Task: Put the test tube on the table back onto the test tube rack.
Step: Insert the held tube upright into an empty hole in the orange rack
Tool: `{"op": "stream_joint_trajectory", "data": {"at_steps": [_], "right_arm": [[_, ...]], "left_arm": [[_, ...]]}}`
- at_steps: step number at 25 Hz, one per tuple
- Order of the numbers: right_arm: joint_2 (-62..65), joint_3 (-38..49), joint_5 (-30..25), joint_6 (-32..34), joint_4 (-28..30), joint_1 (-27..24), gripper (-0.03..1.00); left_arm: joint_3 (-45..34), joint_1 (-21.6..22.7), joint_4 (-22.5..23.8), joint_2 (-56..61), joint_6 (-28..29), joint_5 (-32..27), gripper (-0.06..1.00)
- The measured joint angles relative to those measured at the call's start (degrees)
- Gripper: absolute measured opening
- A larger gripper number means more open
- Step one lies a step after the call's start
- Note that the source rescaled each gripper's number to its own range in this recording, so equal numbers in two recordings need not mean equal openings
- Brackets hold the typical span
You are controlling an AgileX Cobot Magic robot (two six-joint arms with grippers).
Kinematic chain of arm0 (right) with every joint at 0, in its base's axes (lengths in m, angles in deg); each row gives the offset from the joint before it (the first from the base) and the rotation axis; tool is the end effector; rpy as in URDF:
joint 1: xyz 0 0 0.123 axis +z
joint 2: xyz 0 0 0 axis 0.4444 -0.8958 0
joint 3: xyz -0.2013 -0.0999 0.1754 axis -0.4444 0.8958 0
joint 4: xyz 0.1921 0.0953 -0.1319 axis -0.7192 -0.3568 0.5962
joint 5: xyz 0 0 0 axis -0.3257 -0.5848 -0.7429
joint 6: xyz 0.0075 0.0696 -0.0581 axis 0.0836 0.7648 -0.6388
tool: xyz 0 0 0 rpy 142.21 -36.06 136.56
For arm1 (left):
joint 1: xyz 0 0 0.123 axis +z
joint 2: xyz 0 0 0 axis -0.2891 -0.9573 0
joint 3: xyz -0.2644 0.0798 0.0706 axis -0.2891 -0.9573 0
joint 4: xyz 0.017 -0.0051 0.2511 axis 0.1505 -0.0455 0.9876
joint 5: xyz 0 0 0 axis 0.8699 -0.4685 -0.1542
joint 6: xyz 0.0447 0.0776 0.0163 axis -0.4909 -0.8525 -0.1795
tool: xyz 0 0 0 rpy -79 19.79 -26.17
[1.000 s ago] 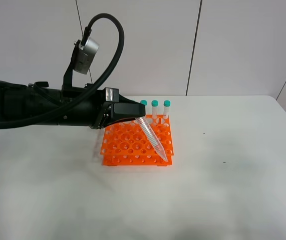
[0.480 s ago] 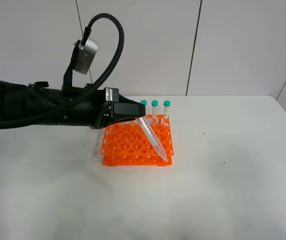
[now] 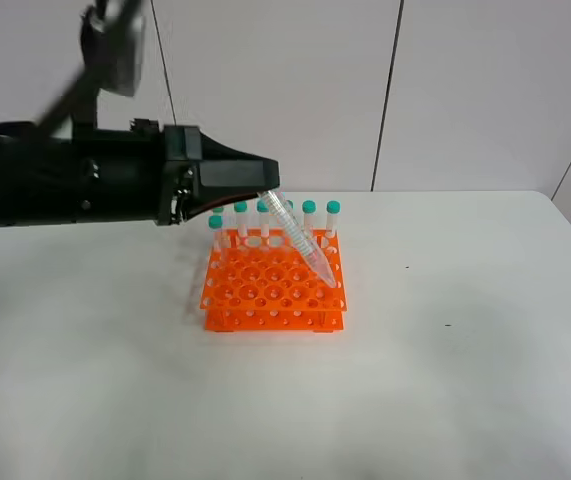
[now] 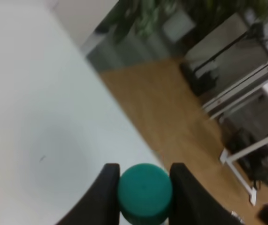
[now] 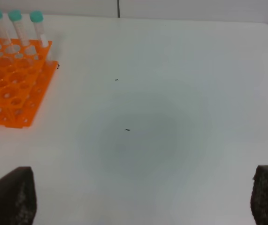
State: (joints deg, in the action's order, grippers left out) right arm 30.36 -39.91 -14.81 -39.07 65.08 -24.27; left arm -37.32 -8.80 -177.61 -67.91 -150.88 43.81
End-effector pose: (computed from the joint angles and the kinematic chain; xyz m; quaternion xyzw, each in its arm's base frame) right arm -0.0042 0.0034 0.2788 -0.0474 0.8446 0.0131 0.5332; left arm 0.2229 -0.1625 0.2986 0.1471 0.7805 -0.4639 0.3923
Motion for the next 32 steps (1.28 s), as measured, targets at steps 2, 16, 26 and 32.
{"op": "stream_joint_trajectory", "data": {"at_steps": [2, 16, 26, 32], "right_arm": [[0.00, 0.00, 0.00, 0.00, 0.00, 0.00, 1.00], [0.00, 0.00, 0.00, 0.00, 0.00, 0.00, 1.00], [0.00, 0.00, 0.00, 0.00, 0.00, 0.00, 1.00], [0.00, 0.00, 0.00, 0.00, 0.00, 0.00, 1.00]], "left_arm": [[0.15, 0.00, 0.00, 3.88, 0.21, 0.34, 0.01], [0.15, -0.17, 21.57, 18.06, 0.67, 15.85, 0.01], [0.15, -1.39, 78.48, 18.23, 47.44, 29.76, 0.01], [0.15, -1.81, 94.88, 11.59, 63.66, 43.91, 0.01]]}}
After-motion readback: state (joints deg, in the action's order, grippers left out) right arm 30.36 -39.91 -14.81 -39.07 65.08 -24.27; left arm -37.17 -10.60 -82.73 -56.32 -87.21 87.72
